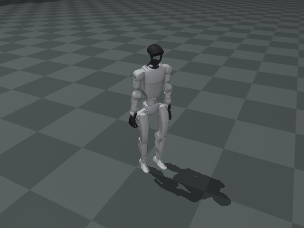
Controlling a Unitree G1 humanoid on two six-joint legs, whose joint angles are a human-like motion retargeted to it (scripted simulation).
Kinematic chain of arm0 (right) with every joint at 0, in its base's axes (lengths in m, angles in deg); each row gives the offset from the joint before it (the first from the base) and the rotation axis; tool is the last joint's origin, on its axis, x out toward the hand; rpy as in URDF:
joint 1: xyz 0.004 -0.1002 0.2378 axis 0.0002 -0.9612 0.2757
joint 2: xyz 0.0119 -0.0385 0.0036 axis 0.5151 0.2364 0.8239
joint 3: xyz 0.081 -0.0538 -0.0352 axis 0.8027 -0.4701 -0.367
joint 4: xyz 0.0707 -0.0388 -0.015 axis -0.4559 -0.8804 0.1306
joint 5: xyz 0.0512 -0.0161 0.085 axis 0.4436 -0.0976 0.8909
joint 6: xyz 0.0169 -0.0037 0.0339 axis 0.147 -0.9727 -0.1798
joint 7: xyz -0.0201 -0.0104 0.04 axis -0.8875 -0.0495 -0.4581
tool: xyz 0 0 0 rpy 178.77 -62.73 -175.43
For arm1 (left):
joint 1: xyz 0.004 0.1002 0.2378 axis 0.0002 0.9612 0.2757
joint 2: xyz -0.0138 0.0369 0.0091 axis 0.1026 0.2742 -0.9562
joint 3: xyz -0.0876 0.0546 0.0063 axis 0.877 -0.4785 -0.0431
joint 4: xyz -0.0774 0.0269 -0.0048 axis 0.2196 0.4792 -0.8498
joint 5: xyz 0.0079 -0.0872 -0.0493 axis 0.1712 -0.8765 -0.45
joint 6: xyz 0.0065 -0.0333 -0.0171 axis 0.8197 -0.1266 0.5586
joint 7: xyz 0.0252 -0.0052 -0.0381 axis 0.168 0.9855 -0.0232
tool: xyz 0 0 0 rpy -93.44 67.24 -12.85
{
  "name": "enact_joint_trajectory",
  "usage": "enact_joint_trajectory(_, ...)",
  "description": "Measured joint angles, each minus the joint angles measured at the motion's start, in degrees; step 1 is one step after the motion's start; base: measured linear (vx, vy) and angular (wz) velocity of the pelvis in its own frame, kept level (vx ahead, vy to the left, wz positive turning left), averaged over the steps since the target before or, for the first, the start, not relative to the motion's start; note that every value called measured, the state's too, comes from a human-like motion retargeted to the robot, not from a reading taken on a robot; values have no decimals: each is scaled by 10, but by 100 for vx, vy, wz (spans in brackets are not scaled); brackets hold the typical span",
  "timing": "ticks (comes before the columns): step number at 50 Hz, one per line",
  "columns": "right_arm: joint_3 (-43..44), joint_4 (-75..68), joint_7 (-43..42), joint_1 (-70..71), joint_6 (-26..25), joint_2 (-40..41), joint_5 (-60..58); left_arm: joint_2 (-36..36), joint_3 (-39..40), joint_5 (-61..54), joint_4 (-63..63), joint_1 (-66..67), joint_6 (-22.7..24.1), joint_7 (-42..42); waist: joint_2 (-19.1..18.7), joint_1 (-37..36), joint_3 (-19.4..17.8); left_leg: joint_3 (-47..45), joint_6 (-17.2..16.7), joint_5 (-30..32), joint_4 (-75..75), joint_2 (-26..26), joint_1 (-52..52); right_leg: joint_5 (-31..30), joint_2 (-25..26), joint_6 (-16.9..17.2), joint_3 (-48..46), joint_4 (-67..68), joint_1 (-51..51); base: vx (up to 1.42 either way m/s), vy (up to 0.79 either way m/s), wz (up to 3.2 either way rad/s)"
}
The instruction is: Upper body actions
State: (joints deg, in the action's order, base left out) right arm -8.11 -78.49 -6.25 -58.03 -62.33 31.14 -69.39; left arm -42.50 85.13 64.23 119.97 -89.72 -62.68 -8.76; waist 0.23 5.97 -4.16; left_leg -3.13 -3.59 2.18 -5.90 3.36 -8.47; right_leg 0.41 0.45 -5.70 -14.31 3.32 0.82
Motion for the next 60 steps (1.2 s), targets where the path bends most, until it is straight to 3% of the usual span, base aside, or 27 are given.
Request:
enact_joint_trajectory(3, -1, -20, 0, 5, -4, -13, 8, -7, -10, 5, -8, -7, 6, 1, 0, -6, -16, 14, 1, 13, 5, 11, -10, -4, -13, 1, -58, -22, -15, -26, -12, 177)
enact_joint_trajectory(5, -1, -33, -3, 4, -10, -21, 2, -10, -18, 15, -7, -4, 6, 3, 3, -14, -15, -66, 8, -8, 10, -2, -9, -8, -20, -3, -89, -37, -22, -23, -10, 171)
enact_joint_trajectory(7, 4, -43, -10, 3, -17, -27, -10, -12, -19, 23, 3, 0, 7, 9, 2, -27, -9, -167, -6, -32, 16, -26, -3, -11, -23, -3, -121, -52, -24, -25, -7, 162)
enact_joint_trajectory(9, 10, -47, -21, 0, -21, -29, -17, -12, -15, 25, 18, 5, 7, 13, 1, -28, -2, -213, -6, -39, 14, -38, 0, -9, -27, -4, -160, -65, -28, -25, -4, 186)
enact_joint_trajectory(15, 21, -44, -20, -14, -17, -32, -7, 1, 5, 13, 67, 24, 4, 28, 0, -41, 15, -173, 10, -16, -22, -58, -6, 9, -43, 5, -259, -75, -41, -20, 2, 169)
enact_joint_trajectory(17, 25, -44, -20, -14, -18, -31, -7, 6, 19, -5, 78, 34, 10, 44, 3, -50, 23, -207, 16, -14, -29, -70, 2, 13, -47, 9, -289, -78, -42, -18, 5, 140)
enact_joint_trajectory(22, 28, -34, -18, -17, -16, -29, -8, 12, 50, -42, 84, 68, 22, 64, 9, -54, 52, -416, 19, -21, -12, -98, 53, 24, -65, 26, -372, -79, -43, -16, 12, 151)
enact_joint_trajectory(25, 33, -20, -15, -14, -11, -27, -8, 12, 60, -52, 91, 79, 25, 68, -1, -42, 66, -524, 12, -18, 9, -88, 87, 32, -61, 39, -433, -79, -48, -16, 15, 172)
enact_joint_trajectory(29, 45, 0, -6, -12, -7, -26, -9, 9, 66, -46, 106, 80, 23, 64, -19, -46, 75, -466, -7, -24, 32, -62, 84, 39, -43, 58, -489, -79, -61, -16, 23, 117)
enact_joint_trajectory(38, 49, 23, 3, -3, -1, -16, 21, 1, 63, -10, 95, 83, 6, 40, -10, -68, 71, -373, 18, -37, 51, -26, 68, 46, -54, 91, -551, -51, -101, -11, 22, 57)
enact_joint_trajectory(42, 43, 40, 7, -5, 9, -14, 19, 1, 45, 2, 86, 67, -3, 29, -9, -69, 50, -346, 25, -48, 45, -26, 78, 20, -65, 84, -573, -16, -130, -13, 24, 70)
enact_joint_trajectory(45, 41, 45, -3, -11, 12, -16, -5, -5, 38, 3, 79, 57, -2, 18, -30, -59, 51, -327, 29, -51, 47, -44, 78, -36, -70, 55, -590, 31, -139, -5, 21, 95)
enact_joint_trajectory(48, 31, 41, -12, -15, 16, -21, -19, -8, 36, 2, 74, 45, -1, 12, -67, -32, 48, -296, 29, -50, 45, -83, 75, -77, -86, -12, -554, 121, -124, -2, 21, 110)
enact_joint_trajectory(50, 26, 35, -10, -11, 14, -23, -28, -6, 37, 4, 70, 32, -3, 7, -79, -27, 41, -290, 29, -50, 43, -98, 73, -74, -111, -28, -502, 193, -99, -5, 15, 71)
enact_joint_trajectory(52, 25, 30, -5, -11, 10, -22, -36, -4, 35, 4, 67, 23, -3, 4, -70, -13, 37, -276, 33, -47, 45, -88, 72, -61, -129, 2, -376, 243, -41, -7, 9, 97)
enact_joint_trajectory(55, 21, 25, -4, -13, 10, -17, -39, 5, 34, 5, 63, 13, -2, 0, -54, 10, 39, -251, 36, -43, 46, -74, 61, -22, -107, 35, -224, 255, 30, -3, 1, 110)
enact_joint_trajectory(60, 11, 23, -10, -19, 13, -12, -44, 17, 33, 5, 53, 8, -1, 0, -22, 43, 38, -200, 40, -37, 49, -40, 55, 14, -63, 60, -92, 131, 54, 5, -3, 101)
